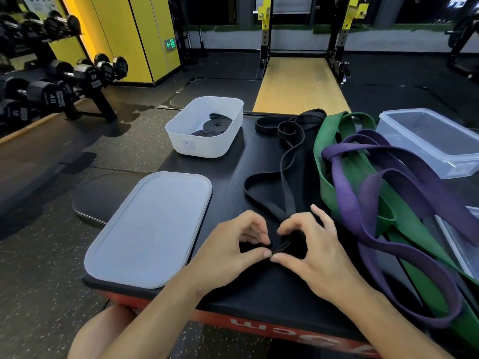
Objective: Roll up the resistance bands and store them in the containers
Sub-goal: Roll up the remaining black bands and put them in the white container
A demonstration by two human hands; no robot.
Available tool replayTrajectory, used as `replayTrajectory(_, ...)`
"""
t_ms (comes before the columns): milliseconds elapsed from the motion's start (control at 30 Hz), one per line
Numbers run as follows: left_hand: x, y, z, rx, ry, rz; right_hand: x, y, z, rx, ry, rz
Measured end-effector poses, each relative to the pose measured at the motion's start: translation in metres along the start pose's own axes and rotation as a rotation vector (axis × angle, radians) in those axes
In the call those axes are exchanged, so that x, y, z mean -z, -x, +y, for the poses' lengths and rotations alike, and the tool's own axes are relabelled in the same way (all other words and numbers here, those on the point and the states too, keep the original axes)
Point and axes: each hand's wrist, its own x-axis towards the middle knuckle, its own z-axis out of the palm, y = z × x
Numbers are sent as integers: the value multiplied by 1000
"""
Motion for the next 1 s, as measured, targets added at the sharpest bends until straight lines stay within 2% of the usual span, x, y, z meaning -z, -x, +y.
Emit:
replayTrajectory(167, 2, 0, 3, 47, 25, -14, -1, -3, -1, 182, 168, -19)
replayTrajectory(300, 0, -1, 4, 41, 54, 8, -1, -4, 0, 233, 173, -29)
replayTrajectory(533, -3, 1, -4, -45, -239, 144, -1, -5, -3, 173, 189, -3)
replayTrajectory(700, -4, -2, -5, -4, -205, 95, 0, -9, -3, 171, 192, 19)
replayTrajectory(1000, -2, -9, -7, 90, -136, 50, 0, -16, -1, 238, 175, -42)
